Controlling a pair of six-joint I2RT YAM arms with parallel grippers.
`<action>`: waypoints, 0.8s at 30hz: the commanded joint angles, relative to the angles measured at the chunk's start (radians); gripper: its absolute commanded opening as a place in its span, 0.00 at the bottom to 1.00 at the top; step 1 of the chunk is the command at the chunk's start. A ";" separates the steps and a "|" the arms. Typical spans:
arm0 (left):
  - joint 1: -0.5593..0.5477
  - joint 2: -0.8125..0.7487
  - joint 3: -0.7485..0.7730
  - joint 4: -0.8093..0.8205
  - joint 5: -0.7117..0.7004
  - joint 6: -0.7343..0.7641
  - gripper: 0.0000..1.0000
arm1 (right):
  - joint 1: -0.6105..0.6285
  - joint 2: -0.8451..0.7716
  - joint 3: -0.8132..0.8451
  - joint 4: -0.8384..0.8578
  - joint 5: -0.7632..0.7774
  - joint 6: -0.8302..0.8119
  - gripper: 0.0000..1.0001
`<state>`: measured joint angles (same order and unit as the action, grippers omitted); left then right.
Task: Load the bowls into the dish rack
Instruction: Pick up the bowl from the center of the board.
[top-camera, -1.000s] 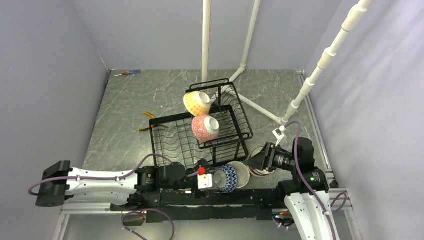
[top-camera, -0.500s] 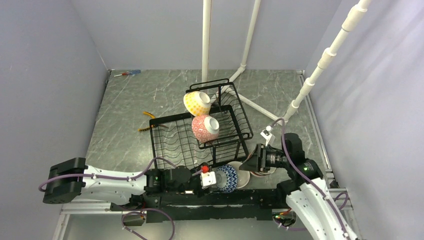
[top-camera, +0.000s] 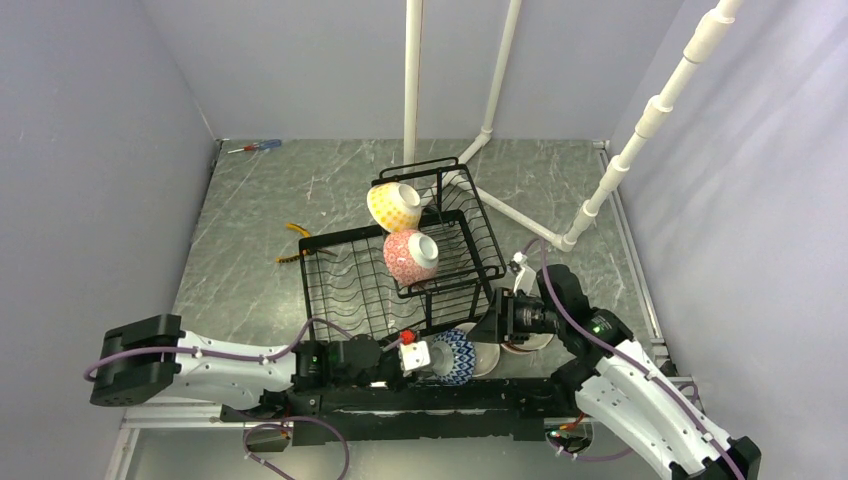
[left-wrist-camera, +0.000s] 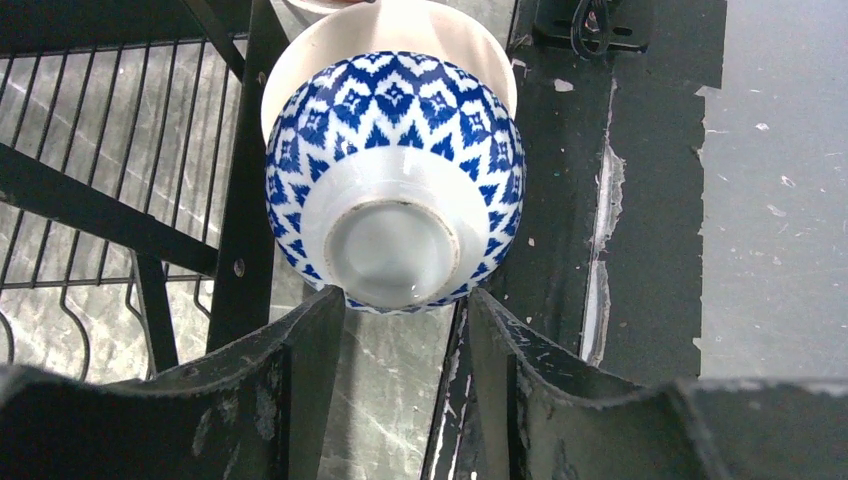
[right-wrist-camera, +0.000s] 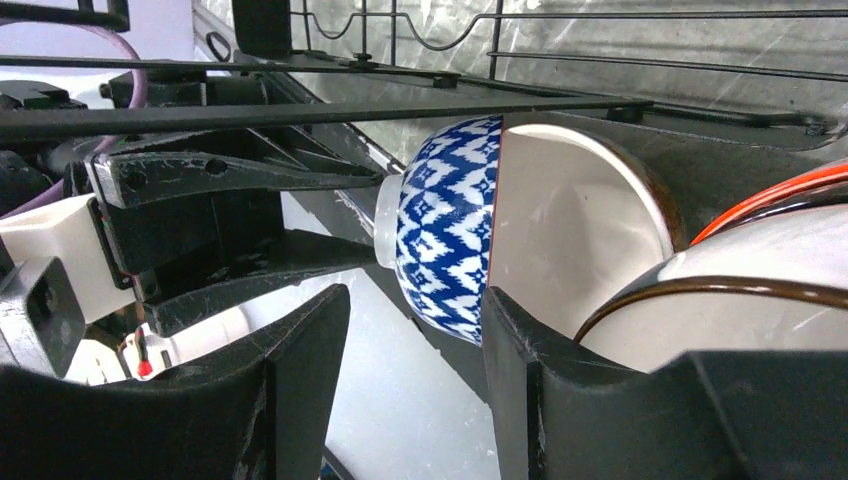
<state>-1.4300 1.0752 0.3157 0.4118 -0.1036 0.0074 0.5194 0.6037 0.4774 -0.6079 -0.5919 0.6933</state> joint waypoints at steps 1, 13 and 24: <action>0.002 0.030 -0.012 0.106 -0.010 -0.044 0.53 | 0.018 0.014 -0.017 0.047 0.072 0.041 0.56; 0.002 0.099 -0.007 0.176 0.002 -0.065 0.47 | 0.041 -0.028 0.037 -0.014 0.190 0.020 0.61; 0.001 0.187 -0.037 0.355 -0.006 -0.127 0.49 | 0.041 -0.061 0.019 -0.003 0.172 0.047 0.64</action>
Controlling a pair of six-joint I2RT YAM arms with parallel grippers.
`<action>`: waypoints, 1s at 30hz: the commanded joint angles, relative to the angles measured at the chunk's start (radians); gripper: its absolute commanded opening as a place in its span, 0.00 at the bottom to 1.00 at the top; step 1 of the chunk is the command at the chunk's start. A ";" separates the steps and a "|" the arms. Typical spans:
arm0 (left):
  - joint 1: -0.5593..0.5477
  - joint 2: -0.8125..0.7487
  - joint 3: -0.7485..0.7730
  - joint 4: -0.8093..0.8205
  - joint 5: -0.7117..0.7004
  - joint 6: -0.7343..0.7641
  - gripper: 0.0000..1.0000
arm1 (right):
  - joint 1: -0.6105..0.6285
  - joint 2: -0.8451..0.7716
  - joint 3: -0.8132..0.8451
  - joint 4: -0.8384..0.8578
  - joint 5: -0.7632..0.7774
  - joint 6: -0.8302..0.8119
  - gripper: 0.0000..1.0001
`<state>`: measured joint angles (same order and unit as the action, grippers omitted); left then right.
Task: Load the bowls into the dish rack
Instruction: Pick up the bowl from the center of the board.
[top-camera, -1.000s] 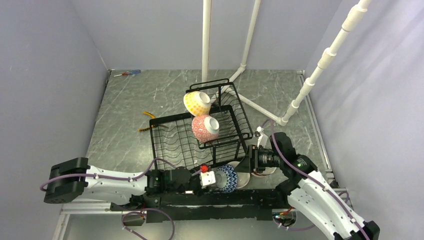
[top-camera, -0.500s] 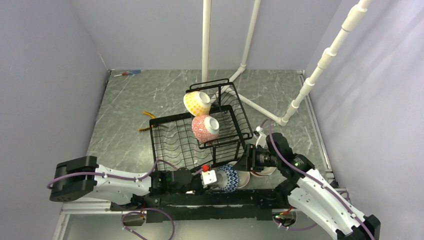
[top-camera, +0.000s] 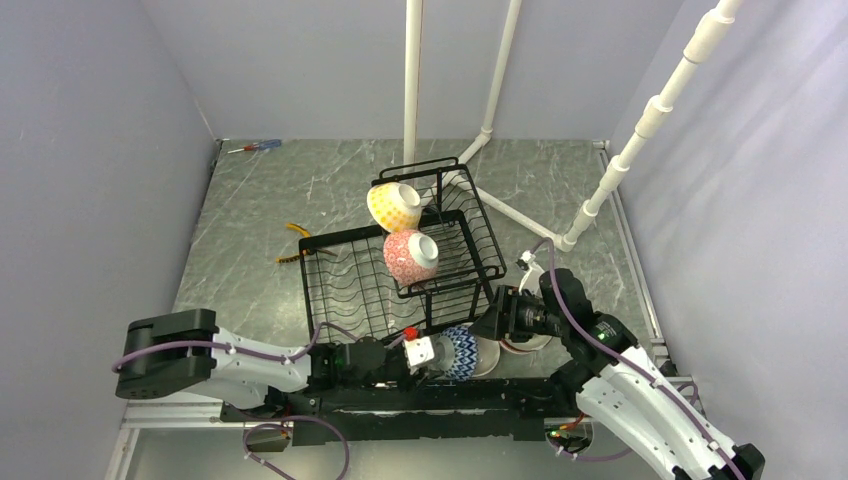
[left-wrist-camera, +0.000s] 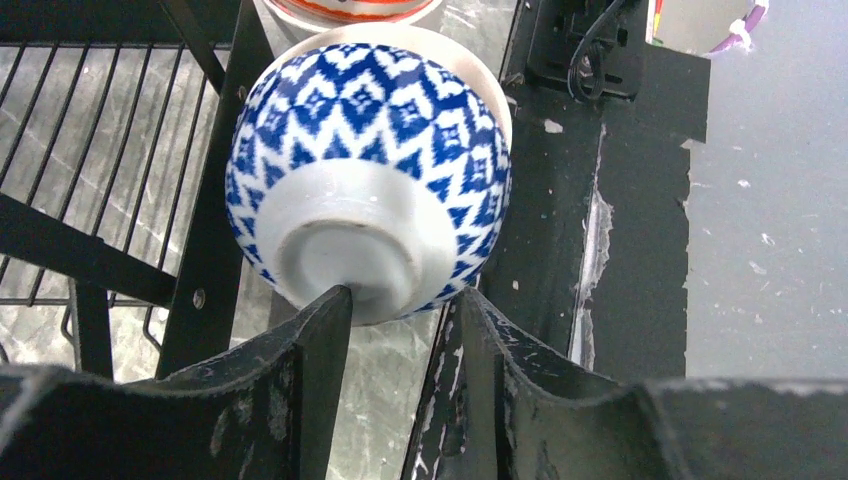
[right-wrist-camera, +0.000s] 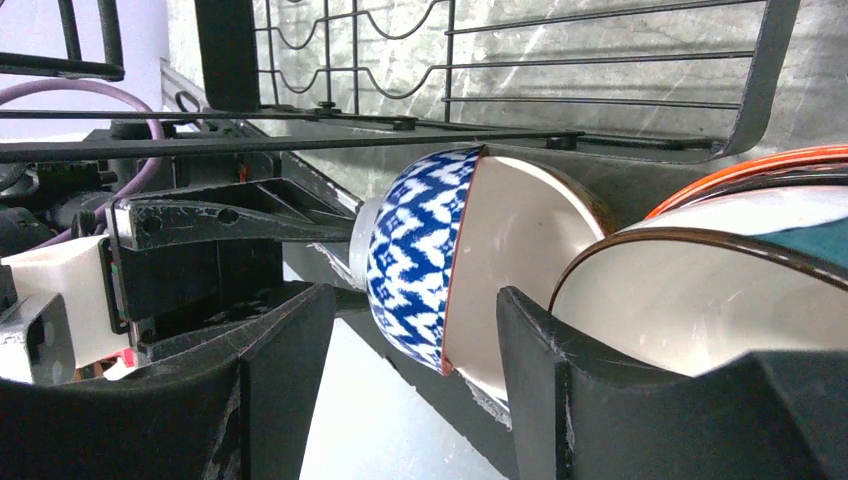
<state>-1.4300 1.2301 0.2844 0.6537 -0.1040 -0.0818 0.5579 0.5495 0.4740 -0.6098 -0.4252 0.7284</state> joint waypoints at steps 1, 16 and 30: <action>0.002 0.040 -0.007 0.126 -0.007 -0.044 0.48 | 0.002 -0.006 0.018 0.004 -0.004 0.016 0.64; -0.002 0.032 0.039 0.034 -0.057 -0.083 0.54 | 0.002 0.034 -0.006 0.041 -0.049 0.026 0.54; -0.002 0.131 0.047 0.185 -0.066 -0.091 0.39 | 0.002 0.062 -0.039 0.114 -0.100 0.047 0.43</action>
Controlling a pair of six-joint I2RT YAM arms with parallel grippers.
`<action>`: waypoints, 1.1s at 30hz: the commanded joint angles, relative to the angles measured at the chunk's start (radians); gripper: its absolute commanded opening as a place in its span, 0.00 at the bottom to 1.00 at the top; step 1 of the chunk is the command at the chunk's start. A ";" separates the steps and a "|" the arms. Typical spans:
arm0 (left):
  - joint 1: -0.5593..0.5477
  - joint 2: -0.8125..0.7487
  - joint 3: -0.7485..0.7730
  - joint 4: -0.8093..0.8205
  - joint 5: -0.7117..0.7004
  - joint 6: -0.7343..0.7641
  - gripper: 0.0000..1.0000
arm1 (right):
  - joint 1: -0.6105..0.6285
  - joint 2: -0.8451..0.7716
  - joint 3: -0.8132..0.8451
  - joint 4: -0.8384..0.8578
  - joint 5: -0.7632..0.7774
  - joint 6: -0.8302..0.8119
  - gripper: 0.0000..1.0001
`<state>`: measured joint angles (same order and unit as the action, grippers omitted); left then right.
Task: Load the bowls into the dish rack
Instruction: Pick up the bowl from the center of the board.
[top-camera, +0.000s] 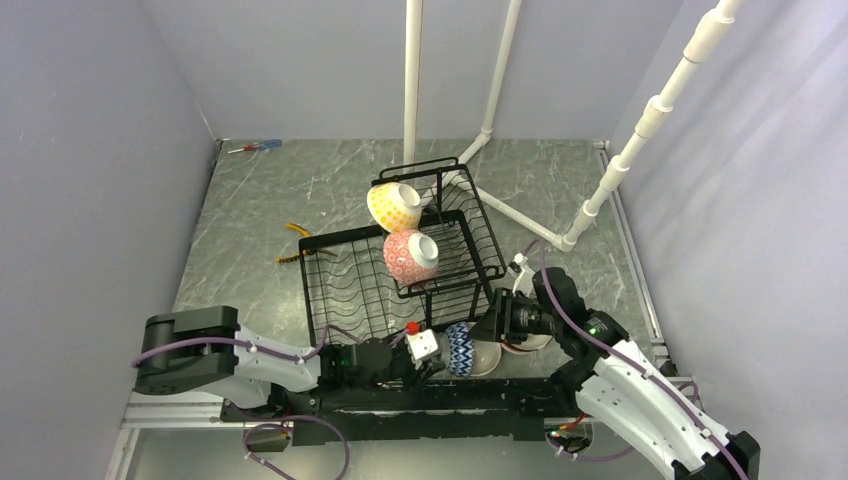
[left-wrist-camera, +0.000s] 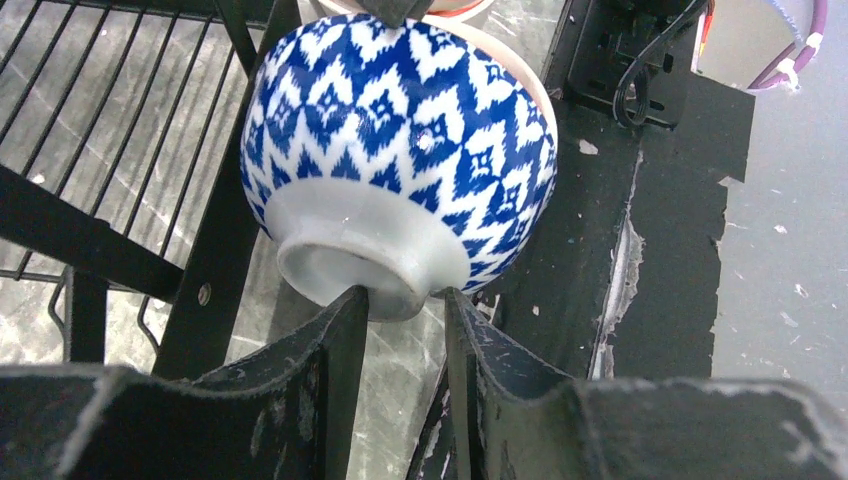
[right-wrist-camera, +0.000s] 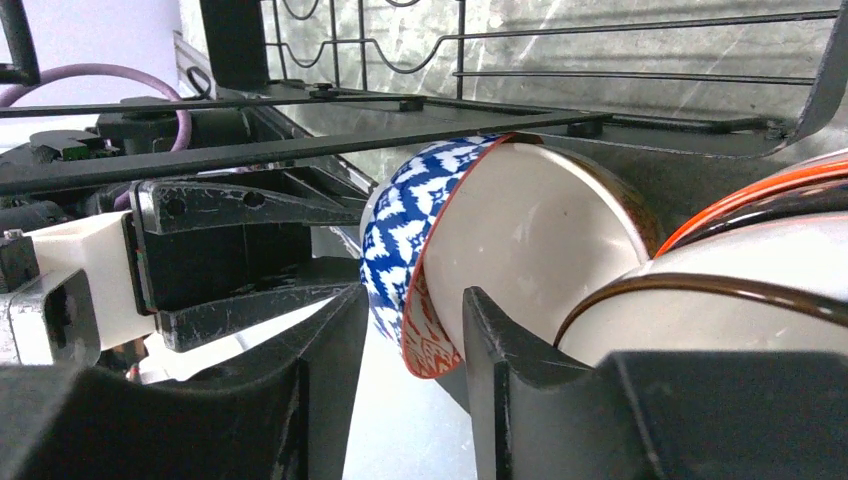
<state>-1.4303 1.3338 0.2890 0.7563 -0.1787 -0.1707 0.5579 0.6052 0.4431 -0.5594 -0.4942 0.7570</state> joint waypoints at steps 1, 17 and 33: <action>-0.002 0.032 0.048 0.084 0.012 0.000 0.39 | 0.002 0.009 -0.007 0.066 -0.032 0.018 0.41; -0.005 0.006 0.074 0.052 0.016 0.019 0.43 | 0.002 0.008 -0.039 0.161 -0.067 0.075 0.14; -0.013 -0.146 0.088 -0.166 -0.040 0.076 0.72 | 0.003 -0.024 -0.025 0.208 -0.102 0.088 0.00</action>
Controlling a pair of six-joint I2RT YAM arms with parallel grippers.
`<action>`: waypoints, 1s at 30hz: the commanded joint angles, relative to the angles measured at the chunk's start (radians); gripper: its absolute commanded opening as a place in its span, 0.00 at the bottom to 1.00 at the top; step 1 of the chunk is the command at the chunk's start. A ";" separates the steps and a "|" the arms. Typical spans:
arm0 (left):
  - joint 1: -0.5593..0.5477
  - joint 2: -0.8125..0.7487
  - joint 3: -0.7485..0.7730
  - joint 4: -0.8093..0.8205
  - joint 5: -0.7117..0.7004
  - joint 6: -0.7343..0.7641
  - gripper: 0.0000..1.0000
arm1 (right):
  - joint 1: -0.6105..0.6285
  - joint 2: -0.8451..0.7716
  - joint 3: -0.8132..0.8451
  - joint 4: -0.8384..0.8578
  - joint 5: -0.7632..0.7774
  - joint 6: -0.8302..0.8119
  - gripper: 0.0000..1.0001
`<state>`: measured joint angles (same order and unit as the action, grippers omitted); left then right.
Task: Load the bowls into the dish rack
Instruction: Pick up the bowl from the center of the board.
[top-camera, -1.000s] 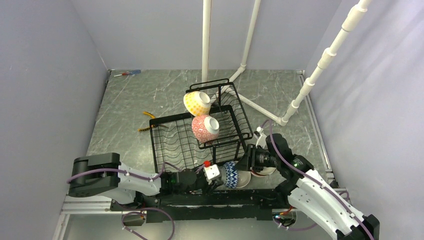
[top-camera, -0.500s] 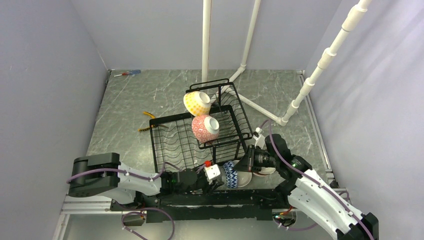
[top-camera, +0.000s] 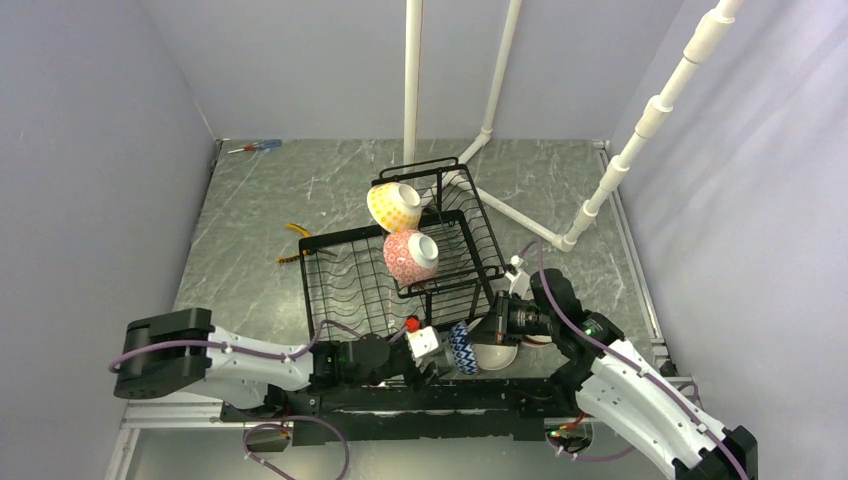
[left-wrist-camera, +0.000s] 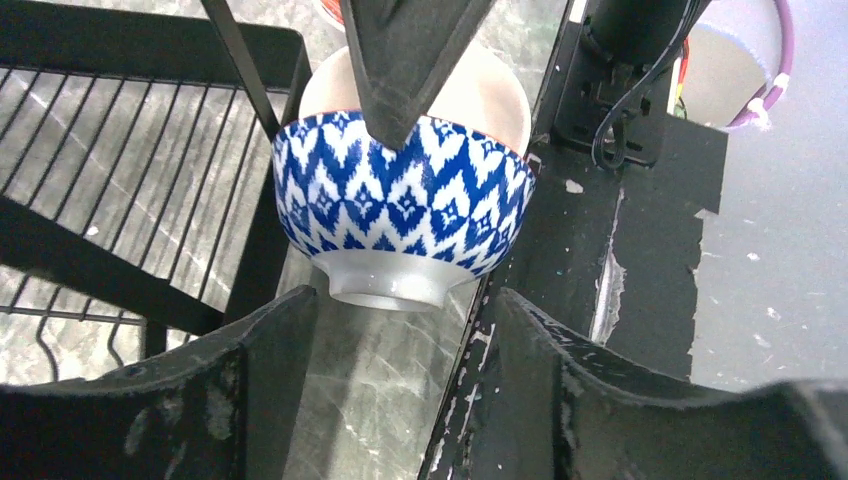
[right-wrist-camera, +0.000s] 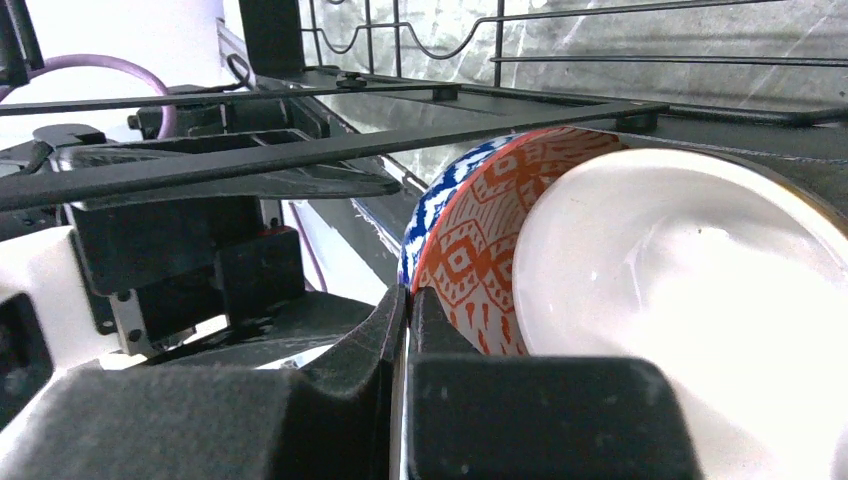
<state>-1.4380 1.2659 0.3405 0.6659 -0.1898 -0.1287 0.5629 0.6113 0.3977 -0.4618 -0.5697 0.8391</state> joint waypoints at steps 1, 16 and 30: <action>-0.006 -0.101 0.038 -0.106 -0.029 0.042 0.74 | -0.002 -0.033 0.020 0.115 -0.033 0.006 0.00; -0.005 -0.353 0.168 -0.572 0.114 0.297 0.90 | -0.002 -0.129 -0.007 0.103 -0.144 -0.112 0.00; -0.006 -0.281 0.368 -0.869 0.377 0.606 0.91 | -0.003 -0.106 0.041 0.058 -0.219 -0.301 0.00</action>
<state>-1.4391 0.9653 0.6415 -0.0963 0.0887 0.3355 0.5526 0.4973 0.3878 -0.4770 -0.7109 0.6411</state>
